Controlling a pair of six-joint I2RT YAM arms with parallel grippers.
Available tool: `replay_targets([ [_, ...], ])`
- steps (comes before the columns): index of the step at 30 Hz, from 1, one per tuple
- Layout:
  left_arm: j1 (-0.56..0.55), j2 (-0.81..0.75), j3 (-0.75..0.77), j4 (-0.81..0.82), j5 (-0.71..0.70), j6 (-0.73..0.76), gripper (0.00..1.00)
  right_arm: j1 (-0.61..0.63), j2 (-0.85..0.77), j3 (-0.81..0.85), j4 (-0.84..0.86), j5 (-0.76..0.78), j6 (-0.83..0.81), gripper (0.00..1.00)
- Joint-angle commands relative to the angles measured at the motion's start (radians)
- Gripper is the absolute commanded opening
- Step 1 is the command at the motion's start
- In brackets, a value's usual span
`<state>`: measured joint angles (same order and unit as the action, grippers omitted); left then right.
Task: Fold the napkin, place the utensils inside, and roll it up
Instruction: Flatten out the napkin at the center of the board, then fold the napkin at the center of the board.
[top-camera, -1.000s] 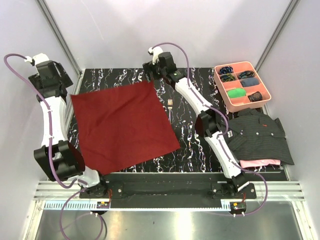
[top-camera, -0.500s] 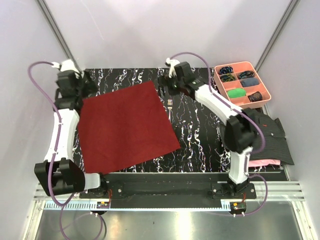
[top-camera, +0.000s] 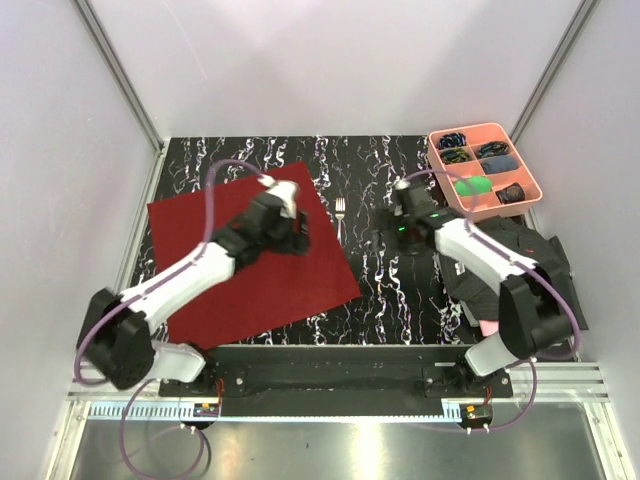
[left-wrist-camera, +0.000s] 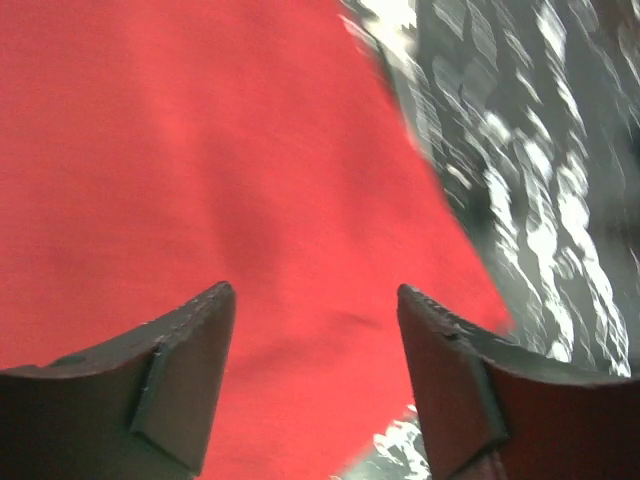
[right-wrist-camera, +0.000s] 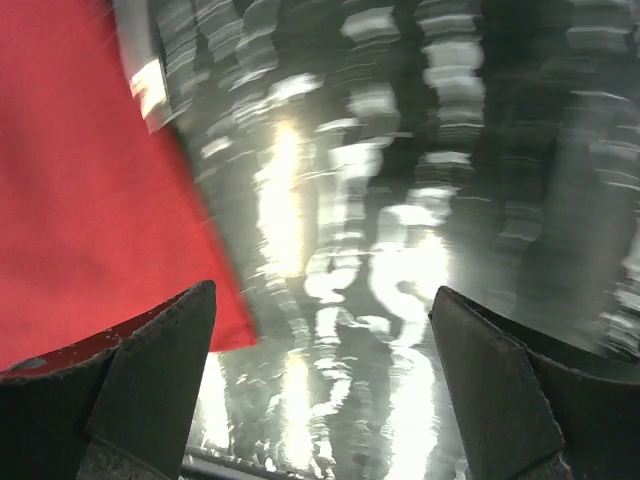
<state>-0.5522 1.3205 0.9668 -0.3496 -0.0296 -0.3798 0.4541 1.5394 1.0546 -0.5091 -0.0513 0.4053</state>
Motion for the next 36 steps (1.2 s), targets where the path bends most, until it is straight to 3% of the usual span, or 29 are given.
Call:
replay_targets([
  [1,-0.210,0.086,-0.008,0.147,-0.012,-0.073,0.63,-0.167,-0.126,-0.021,-0.011,0.105,0.075,0.97],
  [5,-0.397,0.248,0.097,0.167,-0.048,-0.074,0.54,-0.278,-0.211,-0.012,-0.020,0.097,0.058,0.98],
  [8,-0.446,0.353,0.171,0.155,-0.076,-0.070,0.49,-0.327,-0.251,-0.002,-0.034,0.077,0.046,0.98],
  [17,-0.494,0.505,0.262,0.149,-0.056,-0.100,0.40,-0.364,-0.317,-0.030,-0.046,0.057,0.035,0.99],
  [27,-0.509,0.525,0.237,0.092,-0.168,-0.156,0.32,-0.374,-0.328,-0.048,-0.049,0.054,0.038,1.00],
  [36,-0.515,0.571,0.248,0.067,-0.230,-0.168,0.32,-0.377,-0.346,-0.053,-0.051,0.054,0.043,1.00],
])
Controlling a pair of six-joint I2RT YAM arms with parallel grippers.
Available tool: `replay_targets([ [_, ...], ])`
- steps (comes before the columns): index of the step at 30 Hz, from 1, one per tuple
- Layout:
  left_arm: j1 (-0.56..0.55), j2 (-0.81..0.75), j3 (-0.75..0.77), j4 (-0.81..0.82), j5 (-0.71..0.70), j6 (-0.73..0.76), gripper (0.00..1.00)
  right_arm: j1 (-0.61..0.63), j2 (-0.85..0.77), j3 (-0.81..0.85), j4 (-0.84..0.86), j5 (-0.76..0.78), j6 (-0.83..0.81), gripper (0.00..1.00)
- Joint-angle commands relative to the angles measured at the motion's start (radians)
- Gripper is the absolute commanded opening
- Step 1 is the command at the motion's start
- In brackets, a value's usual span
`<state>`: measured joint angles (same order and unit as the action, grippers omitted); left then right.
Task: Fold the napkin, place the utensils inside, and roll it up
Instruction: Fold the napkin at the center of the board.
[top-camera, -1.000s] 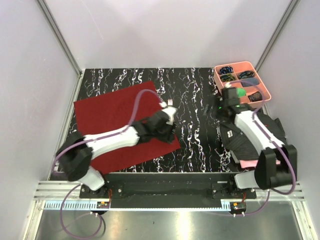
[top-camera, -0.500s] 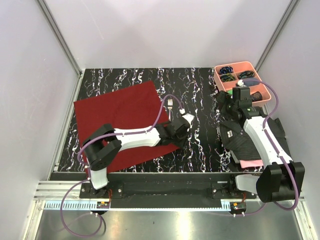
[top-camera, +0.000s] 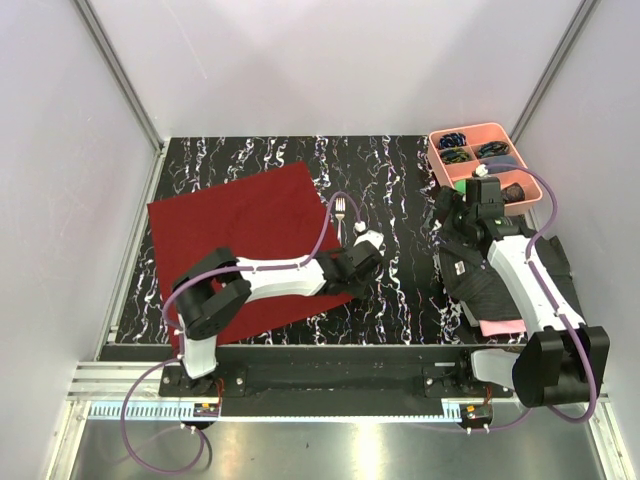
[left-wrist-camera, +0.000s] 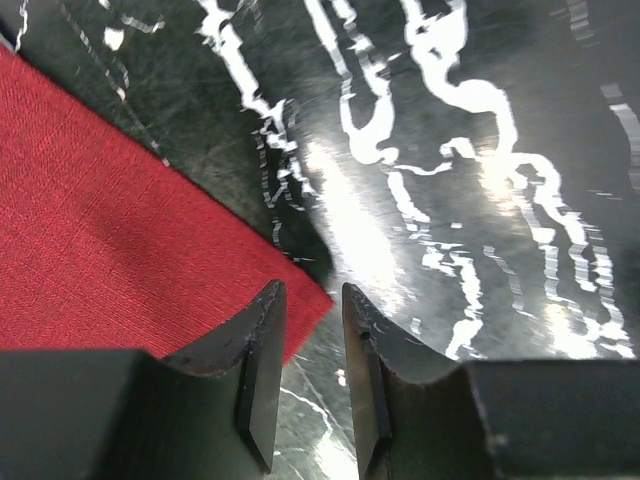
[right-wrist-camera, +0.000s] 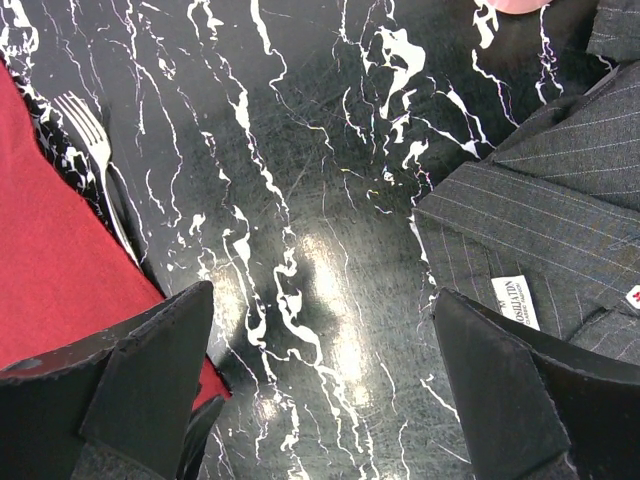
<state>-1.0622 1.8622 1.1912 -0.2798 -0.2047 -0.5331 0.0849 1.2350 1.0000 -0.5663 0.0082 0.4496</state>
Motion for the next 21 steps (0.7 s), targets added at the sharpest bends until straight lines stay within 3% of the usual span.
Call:
replay_targets([
  [1,-0.005,0.037,0.025,-0.002,-0.047,-0.015,0.32,-0.008,-0.045,0.002,0.006,-0.005,-0.003,1.00],
  [13,-0.005,0.055,0.005,0.002,-0.013,-0.036,0.33,-0.016,-0.057,0.005,-0.007,-0.005,-0.009,1.00],
  [21,-0.005,0.031,0.001,-0.002,-0.012,-0.033,0.02,-0.017,-0.060,0.003,-0.012,-0.001,-0.017,1.00],
])
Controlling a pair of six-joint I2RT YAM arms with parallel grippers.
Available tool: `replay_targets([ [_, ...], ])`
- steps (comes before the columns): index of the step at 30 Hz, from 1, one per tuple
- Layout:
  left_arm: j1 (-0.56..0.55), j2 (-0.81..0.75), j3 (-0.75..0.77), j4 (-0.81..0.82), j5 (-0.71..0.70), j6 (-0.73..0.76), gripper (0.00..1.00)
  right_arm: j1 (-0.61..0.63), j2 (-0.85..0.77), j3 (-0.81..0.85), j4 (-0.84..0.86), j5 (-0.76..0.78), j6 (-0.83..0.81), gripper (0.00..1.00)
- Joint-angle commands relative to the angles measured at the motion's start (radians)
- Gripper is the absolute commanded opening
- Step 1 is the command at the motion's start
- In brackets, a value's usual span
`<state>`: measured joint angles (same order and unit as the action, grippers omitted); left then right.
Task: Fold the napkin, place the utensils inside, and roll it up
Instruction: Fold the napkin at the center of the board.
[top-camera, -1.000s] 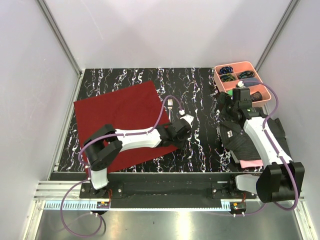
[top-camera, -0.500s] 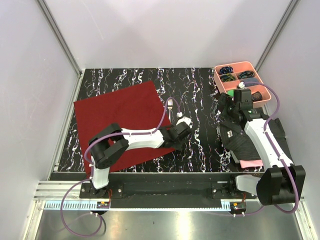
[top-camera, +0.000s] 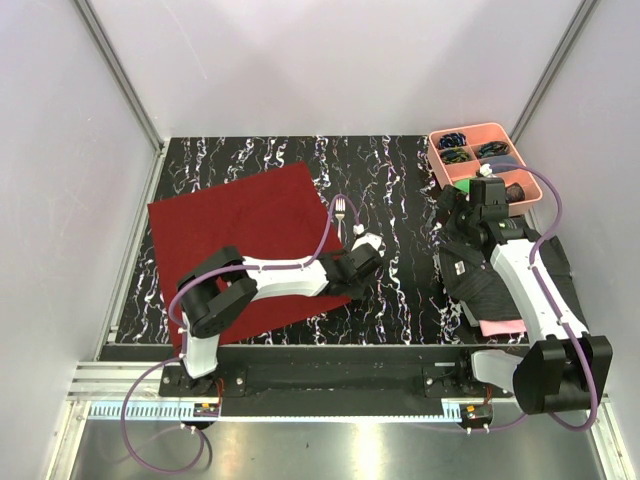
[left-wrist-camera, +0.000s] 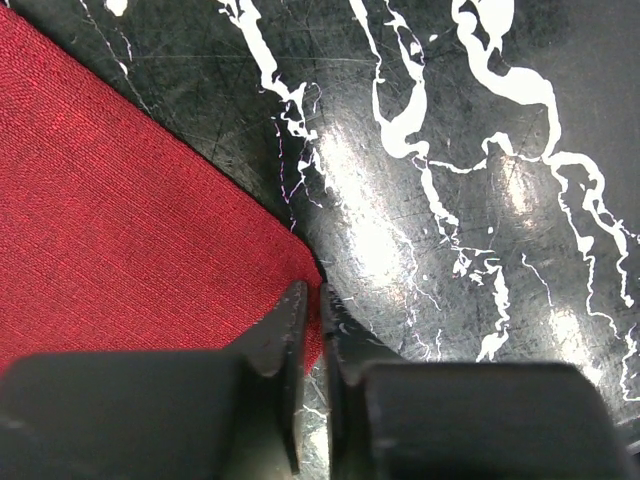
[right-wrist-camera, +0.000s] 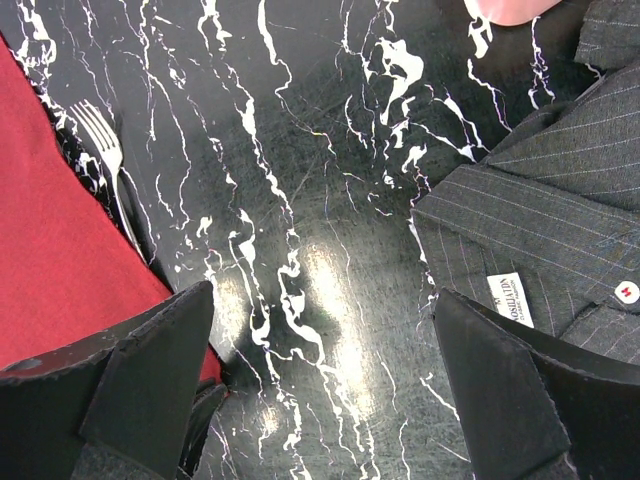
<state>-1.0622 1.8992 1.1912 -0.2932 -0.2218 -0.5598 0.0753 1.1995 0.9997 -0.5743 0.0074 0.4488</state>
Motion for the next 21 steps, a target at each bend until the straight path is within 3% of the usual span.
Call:
replay_targets([
  [1,-0.004,-0.009,0.001,0.011,0.006,-0.005,0.00,-0.009,-0.021,0.004,-0.004,0.002,-0.016,1.00],
  [8,0.068,-0.164,-0.007,-0.018,0.018,0.015,0.00,-0.009,-0.003,0.031,-0.009,0.009,-0.035,1.00],
  [15,0.356,-0.319,-0.039,-0.110,0.065,0.112,0.00,-0.011,0.031,0.054,-0.012,0.013,-0.048,1.00],
  [21,0.635,-0.391,-0.028,-0.230,-0.022,0.241,0.00,-0.009,0.057,0.074,-0.010,0.014,-0.059,1.00],
])
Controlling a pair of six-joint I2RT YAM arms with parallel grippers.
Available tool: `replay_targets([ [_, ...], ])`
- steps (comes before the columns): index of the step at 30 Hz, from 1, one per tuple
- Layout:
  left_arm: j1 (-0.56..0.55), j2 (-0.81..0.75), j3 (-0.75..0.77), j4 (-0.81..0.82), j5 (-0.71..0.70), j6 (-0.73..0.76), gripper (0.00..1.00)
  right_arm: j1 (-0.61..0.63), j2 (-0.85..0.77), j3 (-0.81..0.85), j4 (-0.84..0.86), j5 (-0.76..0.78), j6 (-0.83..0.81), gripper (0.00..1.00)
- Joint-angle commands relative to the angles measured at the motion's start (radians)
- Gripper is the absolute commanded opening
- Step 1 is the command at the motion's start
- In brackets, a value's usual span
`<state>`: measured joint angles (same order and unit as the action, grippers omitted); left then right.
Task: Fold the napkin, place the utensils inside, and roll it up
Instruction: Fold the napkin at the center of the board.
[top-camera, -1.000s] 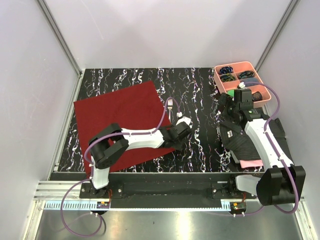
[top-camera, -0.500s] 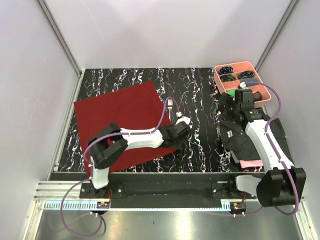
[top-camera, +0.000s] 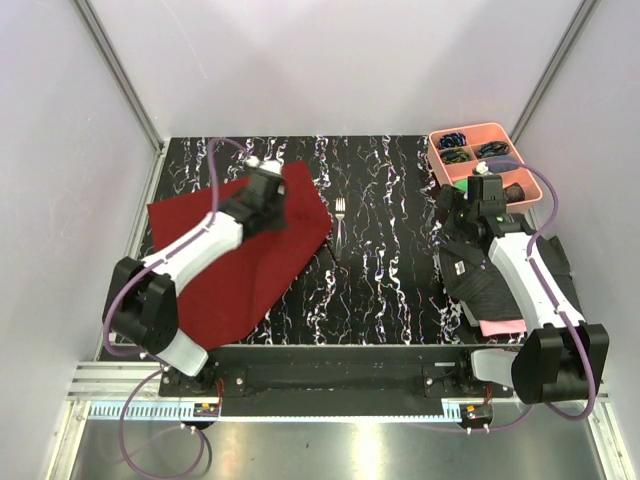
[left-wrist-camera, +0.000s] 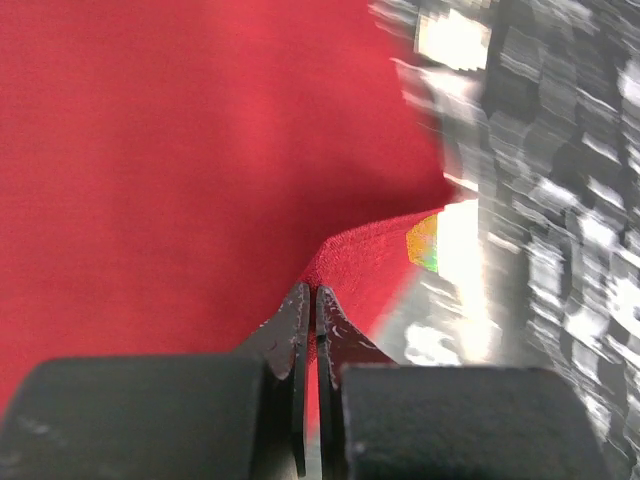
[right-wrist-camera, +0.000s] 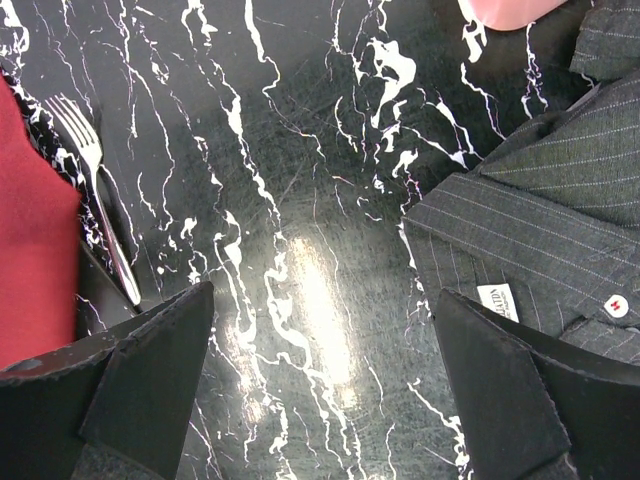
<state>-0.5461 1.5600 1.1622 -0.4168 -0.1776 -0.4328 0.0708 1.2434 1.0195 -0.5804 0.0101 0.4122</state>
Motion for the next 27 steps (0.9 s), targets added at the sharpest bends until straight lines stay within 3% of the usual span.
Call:
replay_targets([
  [1,0.148,-0.057,0.020,-0.118,-0.082,0.126,0.00,-0.006,0.017,0.059,-0.004,0.010,-0.026,1.00],
  [11,0.471,0.003,0.168,-0.220,-0.089,0.270,0.00,-0.006,0.059,0.094,-0.003,-0.030,-0.044,1.00],
  [27,0.667,0.293,0.519,-0.378,-0.045,0.401,0.00,-0.006,0.045,0.065,0.007,-0.045,-0.029,1.00],
])
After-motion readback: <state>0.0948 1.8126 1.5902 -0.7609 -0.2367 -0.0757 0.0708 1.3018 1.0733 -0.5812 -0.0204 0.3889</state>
